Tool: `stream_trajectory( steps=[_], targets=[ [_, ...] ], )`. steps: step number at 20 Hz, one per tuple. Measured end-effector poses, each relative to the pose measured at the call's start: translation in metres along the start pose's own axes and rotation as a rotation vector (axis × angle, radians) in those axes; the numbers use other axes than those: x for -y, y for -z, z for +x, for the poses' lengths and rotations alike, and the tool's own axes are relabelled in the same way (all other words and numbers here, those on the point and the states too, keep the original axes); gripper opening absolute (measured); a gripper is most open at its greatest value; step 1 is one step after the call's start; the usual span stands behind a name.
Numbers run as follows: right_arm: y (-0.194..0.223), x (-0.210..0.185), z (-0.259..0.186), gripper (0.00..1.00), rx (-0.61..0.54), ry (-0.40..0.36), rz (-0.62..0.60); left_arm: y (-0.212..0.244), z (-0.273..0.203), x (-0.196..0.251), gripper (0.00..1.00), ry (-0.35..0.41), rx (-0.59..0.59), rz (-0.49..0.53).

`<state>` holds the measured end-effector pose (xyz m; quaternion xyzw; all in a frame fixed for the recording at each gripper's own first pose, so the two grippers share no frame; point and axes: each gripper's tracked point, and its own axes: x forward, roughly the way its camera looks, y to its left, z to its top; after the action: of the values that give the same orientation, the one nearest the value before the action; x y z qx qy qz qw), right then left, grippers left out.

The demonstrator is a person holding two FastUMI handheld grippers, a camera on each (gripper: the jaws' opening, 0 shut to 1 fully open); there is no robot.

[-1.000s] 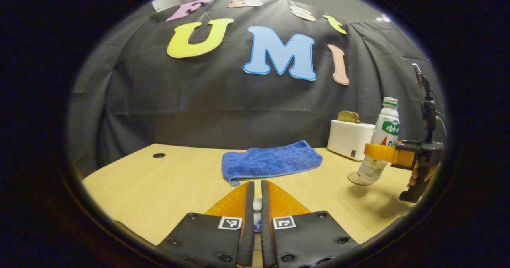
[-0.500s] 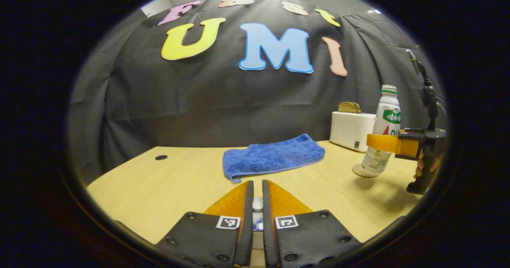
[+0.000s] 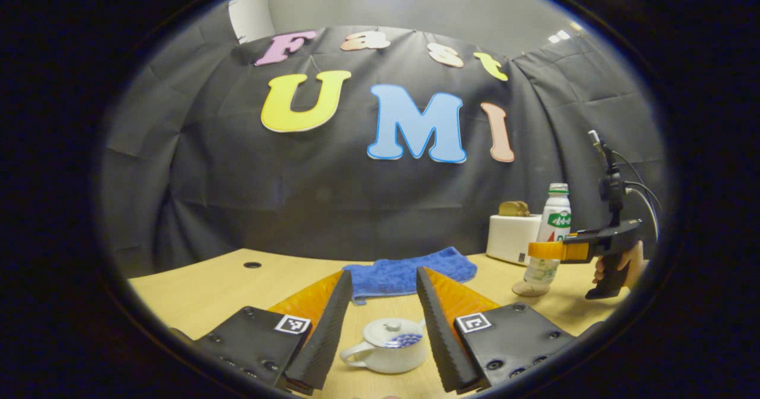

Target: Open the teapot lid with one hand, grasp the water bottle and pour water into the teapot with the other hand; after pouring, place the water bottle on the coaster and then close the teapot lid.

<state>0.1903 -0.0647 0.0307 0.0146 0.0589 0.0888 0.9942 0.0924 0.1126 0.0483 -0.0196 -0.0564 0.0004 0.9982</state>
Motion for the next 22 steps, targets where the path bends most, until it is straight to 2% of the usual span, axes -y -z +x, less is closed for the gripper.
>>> stream_trajectory(
  steps=[3, 4, 7, 8, 9, 13, 15, 16, 19, 21, 22],
  targets=[
    [0.011, 0.021, 0.010, 0.71, -0.038, 0.041, 0.005, 0.012, 0.003, 0.010, 0.78, 0.027, -0.041, -0.003],
    [0.017, 0.024, 0.013, 0.72, -0.055, 0.048, 0.009, 0.015, 0.004, 0.012, 0.75, 0.034, -0.056, -0.010],
    [0.022, 0.031, 0.025, 0.72, -0.051, 0.064, 0.008, 0.014, 0.003, 0.009, 0.80, 0.029, -0.046, -0.006],
    [0.022, 0.033, 0.029, 0.71, -0.048, 0.078, 0.000, 0.010, 0.001, 0.008, 0.71, 0.024, -0.038, -0.004],
    [0.025, 0.035, 0.032, 0.71, -0.048, 0.089, -0.005, 0.009, 0.000, 0.008, 0.71, 0.025, -0.033, -0.005],
    [0.038, 0.039, 0.041, 0.72, -0.076, 0.116, -0.043, 0.012, -0.001, 0.009, 0.82, 0.032, -0.043, -0.026],
    [0.041, 0.041, 0.042, 0.72, -0.075, 0.130, -0.038, 0.011, 0.000, 0.007, 0.82, 0.024, -0.041, -0.027],
    [0.040, 0.042, 0.041, 0.72, -0.068, 0.131, -0.032, 0.012, 0.000, 0.007, 0.73, 0.022, -0.041, -0.026],
    [0.039, 0.043, 0.042, 0.72, -0.059, 0.138, -0.010, 0.013, 0.001, 0.009, 0.79, 0.022, -0.044, -0.016],
    [0.042, 0.046, 0.044, 0.76, -0.065, 0.154, -0.007, 0.013, 0.000, 0.010, 0.81, 0.025, -0.042, -0.013],
    [0.041, 0.047, 0.045, 0.72, -0.066, 0.160, -0.013, 0.011, 0.000, 0.009, 0.81, 0.026, -0.039, -0.013]
  ],
)
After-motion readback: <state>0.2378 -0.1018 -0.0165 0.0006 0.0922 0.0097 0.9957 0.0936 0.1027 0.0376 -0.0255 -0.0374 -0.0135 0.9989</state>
